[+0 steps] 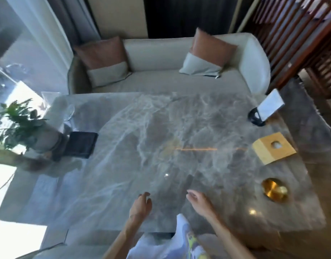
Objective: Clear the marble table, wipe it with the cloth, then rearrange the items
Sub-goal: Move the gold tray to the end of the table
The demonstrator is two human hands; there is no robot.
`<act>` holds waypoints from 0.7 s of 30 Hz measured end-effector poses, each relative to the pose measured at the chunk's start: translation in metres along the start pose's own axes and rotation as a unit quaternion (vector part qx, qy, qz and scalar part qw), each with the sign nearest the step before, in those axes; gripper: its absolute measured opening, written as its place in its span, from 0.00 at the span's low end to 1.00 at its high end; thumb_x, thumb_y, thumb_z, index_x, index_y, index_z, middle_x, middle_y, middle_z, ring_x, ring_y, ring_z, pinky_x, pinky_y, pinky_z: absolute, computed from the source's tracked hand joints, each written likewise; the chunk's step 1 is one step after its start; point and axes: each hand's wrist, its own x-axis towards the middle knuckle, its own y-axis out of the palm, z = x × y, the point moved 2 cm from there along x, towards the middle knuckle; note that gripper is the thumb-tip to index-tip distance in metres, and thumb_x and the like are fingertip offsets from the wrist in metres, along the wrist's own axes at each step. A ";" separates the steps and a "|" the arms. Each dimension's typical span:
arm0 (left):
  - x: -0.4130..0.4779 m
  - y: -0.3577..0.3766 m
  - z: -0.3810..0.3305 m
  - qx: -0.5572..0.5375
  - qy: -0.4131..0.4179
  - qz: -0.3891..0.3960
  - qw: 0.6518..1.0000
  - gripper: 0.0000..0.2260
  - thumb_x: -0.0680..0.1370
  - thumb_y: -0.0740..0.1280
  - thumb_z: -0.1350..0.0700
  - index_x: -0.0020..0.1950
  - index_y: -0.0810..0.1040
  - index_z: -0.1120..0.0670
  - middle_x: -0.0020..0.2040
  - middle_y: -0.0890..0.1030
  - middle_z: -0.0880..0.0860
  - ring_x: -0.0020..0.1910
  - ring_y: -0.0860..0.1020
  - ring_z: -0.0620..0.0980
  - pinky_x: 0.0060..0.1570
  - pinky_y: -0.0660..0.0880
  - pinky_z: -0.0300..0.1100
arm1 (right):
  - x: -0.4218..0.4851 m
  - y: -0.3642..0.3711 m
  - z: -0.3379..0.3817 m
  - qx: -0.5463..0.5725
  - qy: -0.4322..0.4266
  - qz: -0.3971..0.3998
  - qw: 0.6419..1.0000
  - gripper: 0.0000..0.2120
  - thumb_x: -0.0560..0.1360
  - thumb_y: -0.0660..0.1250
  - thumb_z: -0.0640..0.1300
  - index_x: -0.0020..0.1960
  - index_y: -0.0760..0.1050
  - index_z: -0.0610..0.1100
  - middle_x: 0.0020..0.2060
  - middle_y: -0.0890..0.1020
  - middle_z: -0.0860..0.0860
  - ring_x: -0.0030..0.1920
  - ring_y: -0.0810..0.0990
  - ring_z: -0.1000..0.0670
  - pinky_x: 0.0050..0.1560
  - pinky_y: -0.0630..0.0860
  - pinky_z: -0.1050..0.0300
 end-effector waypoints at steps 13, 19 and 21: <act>0.003 -0.048 0.049 -0.044 -0.041 -0.017 0.998 0.16 0.79 0.61 0.57 0.66 0.74 0.57 0.64 0.77 0.59 0.63 0.76 0.57 0.61 0.71 0.44 | 0.014 0.020 0.080 -0.079 -0.024 0.010 0.997 0.16 0.78 0.63 0.52 0.62 0.77 0.47 0.59 0.82 0.50 0.59 0.80 0.50 0.62 0.74 0.55; 0.031 -0.087 0.071 -0.109 -0.039 -0.047 0.992 0.12 0.77 0.63 0.60 0.57 0.80 0.61 0.55 0.83 0.60 0.55 0.81 0.57 0.53 0.74 0.43 | 0.039 0.025 0.121 -0.081 -0.012 -0.004 0.997 0.16 0.78 0.63 0.52 0.62 0.77 0.47 0.58 0.82 0.48 0.60 0.80 0.48 0.61 0.75 0.54; 0.047 -0.108 0.083 -0.138 -0.039 -0.054 0.988 0.12 0.76 0.62 0.58 0.52 0.82 0.61 0.49 0.84 0.61 0.49 0.82 0.57 0.49 0.75 0.45 | 0.045 0.038 0.144 -0.096 -0.022 0.005 0.995 0.16 0.77 0.63 0.52 0.61 0.77 0.47 0.58 0.82 0.49 0.60 0.80 0.49 0.61 0.74 0.56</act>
